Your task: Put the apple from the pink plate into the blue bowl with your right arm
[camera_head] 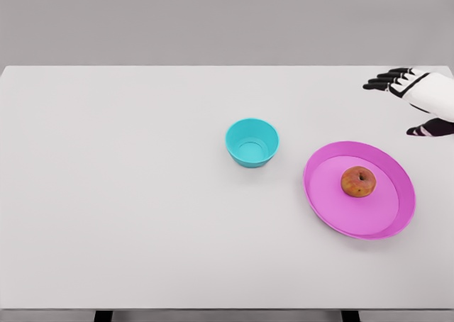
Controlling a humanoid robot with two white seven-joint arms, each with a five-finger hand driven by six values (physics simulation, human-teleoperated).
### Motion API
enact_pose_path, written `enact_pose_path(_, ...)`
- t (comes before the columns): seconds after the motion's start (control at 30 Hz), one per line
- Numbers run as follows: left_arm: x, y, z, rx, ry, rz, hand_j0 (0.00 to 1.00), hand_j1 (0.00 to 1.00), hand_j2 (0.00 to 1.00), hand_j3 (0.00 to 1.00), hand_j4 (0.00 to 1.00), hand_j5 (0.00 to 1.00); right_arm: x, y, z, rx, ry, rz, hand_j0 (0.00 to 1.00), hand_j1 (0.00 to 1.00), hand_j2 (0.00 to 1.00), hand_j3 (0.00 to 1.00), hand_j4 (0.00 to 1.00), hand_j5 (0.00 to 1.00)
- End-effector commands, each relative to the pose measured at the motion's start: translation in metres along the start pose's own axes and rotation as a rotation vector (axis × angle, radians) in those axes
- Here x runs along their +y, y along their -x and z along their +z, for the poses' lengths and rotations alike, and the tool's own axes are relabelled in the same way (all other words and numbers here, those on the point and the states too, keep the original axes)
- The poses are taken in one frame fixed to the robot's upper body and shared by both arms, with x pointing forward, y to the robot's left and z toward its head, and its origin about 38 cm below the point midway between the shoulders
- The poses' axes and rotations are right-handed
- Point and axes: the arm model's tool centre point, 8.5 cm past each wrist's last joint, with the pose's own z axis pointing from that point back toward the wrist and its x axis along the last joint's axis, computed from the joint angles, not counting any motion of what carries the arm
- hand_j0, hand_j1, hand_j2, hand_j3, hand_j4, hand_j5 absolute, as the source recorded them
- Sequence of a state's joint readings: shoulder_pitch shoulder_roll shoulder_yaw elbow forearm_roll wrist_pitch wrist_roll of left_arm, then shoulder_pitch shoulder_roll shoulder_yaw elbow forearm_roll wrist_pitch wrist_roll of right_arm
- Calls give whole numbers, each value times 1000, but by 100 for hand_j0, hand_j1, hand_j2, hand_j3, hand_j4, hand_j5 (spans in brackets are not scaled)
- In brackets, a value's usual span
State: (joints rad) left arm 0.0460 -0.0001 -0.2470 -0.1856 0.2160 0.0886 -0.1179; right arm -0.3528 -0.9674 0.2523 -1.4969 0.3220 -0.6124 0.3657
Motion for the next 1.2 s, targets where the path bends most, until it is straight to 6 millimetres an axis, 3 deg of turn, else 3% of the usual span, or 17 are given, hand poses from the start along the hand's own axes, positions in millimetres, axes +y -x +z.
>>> enact_pose_path(0.0, 0, -1, 0, -1, 0, 0, 100, 100, 100, 100, 100, 100, 1, -2, -1, -7, -3, -5, 100, 100, 100, 100, 100, 100)
enact_pose_path(0.07, 0, 0, 0, 0, 0, 0, 100, 100, 100, 100, 100, 100, 4, -2, 0, -6, -8, -10, 100, 100, 100, 100, 100, 100)
enact_pose_path(0.13, 0, 0, 0, 0, 0, 0, 100, 100, 100, 100, 100, 100, 15, -3, 6, -2, -47, -18, 100, 100, 100, 100, 100, 100)
enact_pose_path(0.17, 0, 0, 0, 0, 0, 0, 100, 100, 100, 100, 100, 100, 30, -5, 16, 1, -103, -26, 100, 100, 100, 100, 100, 100)
enact_pose_path(0.23, 0, 0, 0, 0, 0, 0, 100, 100, 100, 100, 100, 100, 34, -14, 17, -22, -149, -15, 100, 100, 100, 100, 100, 100)
enact_pose_path(0.47, 0, 0, 0, 0, 0, 0, 100, 100, 100, 100, 100, 100, 67, -28, 3, -76, -352, -46, 100, 100, 100, 100, 100, 100)
enact_pose_path(0.67, 0, 0, 0, 0, 0, 0, 100, 100, 100, 100, 100, 100, 81, -34, -20, -118, -378, -69, 100, 100, 100, 100, 100, 100)
enact_pose_path(1.17, 0, 0, 0, 0, 0, 0, 100, 100, 100, 100, 100, 100, 91, -47, -27, -164, -411, -69, 98, 98, 98, 98, 98, 98)
